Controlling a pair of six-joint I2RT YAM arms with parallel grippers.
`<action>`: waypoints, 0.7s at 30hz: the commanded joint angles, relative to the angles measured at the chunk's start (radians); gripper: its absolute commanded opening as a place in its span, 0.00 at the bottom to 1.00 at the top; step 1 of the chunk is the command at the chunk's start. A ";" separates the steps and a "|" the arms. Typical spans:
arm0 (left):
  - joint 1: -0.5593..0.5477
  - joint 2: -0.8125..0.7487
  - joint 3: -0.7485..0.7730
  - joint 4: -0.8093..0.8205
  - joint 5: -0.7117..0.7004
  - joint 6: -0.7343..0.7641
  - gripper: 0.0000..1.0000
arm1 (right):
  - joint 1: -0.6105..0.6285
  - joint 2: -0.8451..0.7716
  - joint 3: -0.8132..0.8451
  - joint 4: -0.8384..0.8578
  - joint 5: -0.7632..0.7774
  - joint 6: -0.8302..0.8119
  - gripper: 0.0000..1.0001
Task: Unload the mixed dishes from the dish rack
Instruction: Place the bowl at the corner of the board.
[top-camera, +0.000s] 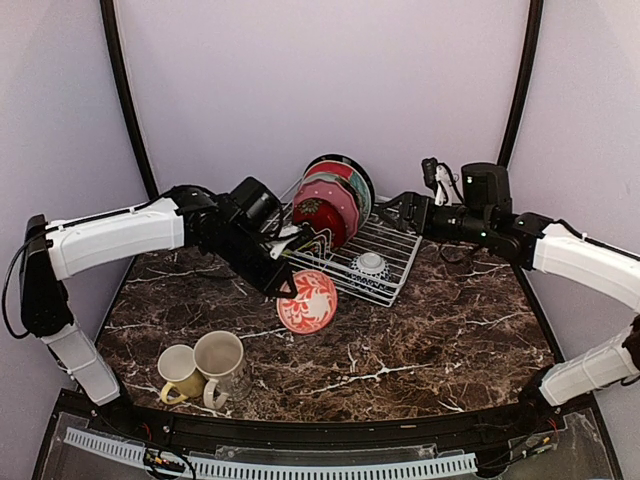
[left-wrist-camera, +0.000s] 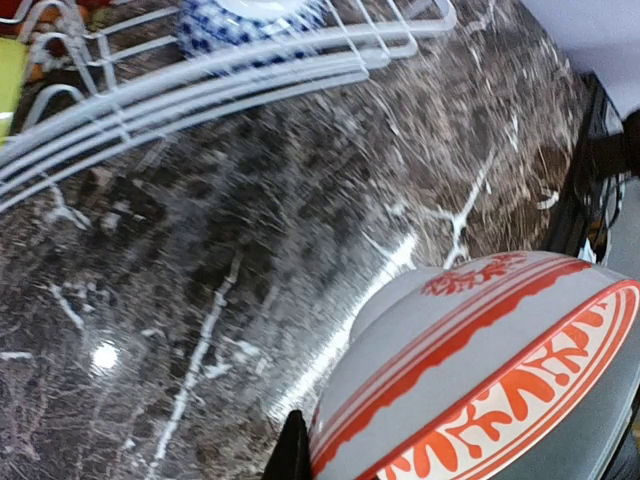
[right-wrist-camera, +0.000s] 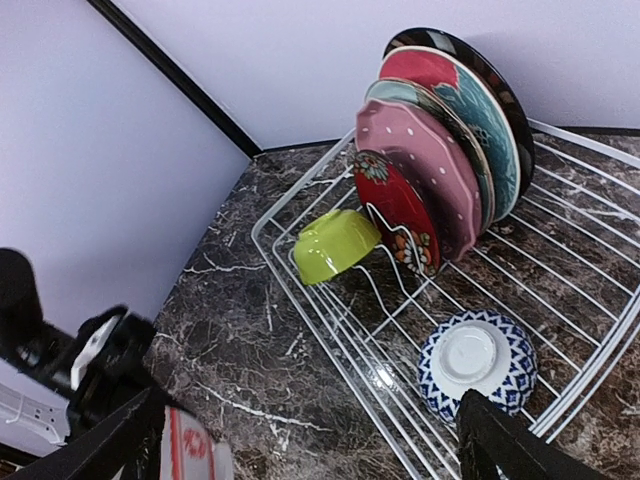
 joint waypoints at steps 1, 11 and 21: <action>-0.118 -0.008 -0.029 -0.139 -0.069 0.026 0.01 | -0.013 0.005 -0.020 -0.046 0.061 -0.049 0.99; -0.266 0.112 -0.038 -0.281 -0.137 0.076 0.01 | -0.014 0.043 -0.002 -0.039 0.021 -0.053 0.99; -0.299 0.181 -0.062 -0.315 -0.191 0.100 0.01 | -0.013 0.017 -0.032 -0.038 0.039 -0.056 0.99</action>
